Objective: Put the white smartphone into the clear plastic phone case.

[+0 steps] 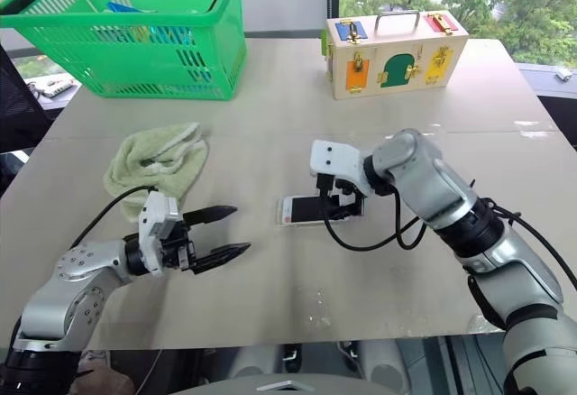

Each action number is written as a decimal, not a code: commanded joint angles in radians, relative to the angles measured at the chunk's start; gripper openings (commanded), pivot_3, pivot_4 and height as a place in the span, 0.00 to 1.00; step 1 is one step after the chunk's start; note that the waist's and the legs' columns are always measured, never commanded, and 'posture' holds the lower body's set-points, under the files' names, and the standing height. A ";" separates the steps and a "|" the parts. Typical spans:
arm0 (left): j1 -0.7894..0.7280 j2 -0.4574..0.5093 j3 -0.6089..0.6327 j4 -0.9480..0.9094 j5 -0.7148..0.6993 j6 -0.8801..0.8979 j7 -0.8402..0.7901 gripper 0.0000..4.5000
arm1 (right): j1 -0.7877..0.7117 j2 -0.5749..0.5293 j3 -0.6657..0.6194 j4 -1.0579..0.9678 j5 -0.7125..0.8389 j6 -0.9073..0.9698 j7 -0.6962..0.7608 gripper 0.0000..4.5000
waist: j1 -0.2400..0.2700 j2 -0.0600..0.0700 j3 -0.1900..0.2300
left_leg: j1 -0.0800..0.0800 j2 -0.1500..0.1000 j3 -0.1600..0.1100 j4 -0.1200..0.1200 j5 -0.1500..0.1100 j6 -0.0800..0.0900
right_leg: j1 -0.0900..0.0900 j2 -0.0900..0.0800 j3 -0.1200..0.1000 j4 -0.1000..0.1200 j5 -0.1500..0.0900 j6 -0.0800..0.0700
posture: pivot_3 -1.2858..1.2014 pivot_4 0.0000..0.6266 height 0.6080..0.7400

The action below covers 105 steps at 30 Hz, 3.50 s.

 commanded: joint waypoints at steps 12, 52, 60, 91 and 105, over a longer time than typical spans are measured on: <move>-0.046 0.009 0.002 0.043 -0.004 -0.020 -0.029 0.06 | 0.073 0.223 0.045 0.239 0.023 -0.105 -0.224 0.00 | -0.002 0.000 0.000 | 0.000 0.001 0.002 0.000 0.000 0.000 | 0.000 0.002 0.001 0.000 0.000 0.000 | 0.52 0.24 1.00; -0.295 -0.047 -0.233 0.248 0.215 0.022 0.040 0.06 | 0.412 -0.059 -0.263 -0.271 0.165 0.051 -0.497 0.00 | 0.025 0.001 0.001 | 0.000 0.002 0.003 -0.001 0.000 0.000 | 0.001 0.000 -0.001 -0.002 0.000 0.001 | 0.52 0.24 1.00; -0.339 -0.076 -0.293 0.272 0.271 -0.026 0.021 0.06 | 0.400 -0.101 -0.212 -0.271 0.152 0.068 -0.494 0.00 | 0.036 0.001 0.001 | -0.001 -0.001 0.004 0.000 0.000 0.001 | 0.001 -0.001 -0.001 -0.002 0.000 0.001 | 0.52 0.24 1.00; -0.370 -0.112 -0.322 0.290 0.311 -0.050 -0.017 0.06 | 0.206 -0.052 -0.006 -0.197 0.193 0.146 -0.403 0.00 | 0.025 0.002 0.000 | 0.000 0.000 0.002 0.001 0.000 0.001 | 0.002 0.000 -0.003 -0.001 0.000 0.001 | 0.52 0.24 1.00; -0.380 -0.128 -0.314 0.307 0.326 -0.050 -0.007 0.06 | 0.217 -0.022 -0.034 -0.228 0.244 0.198 -0.360 0.00 | 0.025 0.002 0.000 | 0.000 0.001 0.002 0.001 0.000 0.001 | 0.002 0.000 -0.003 0.000 0.000 0.001 | 0.52 0.24 1.00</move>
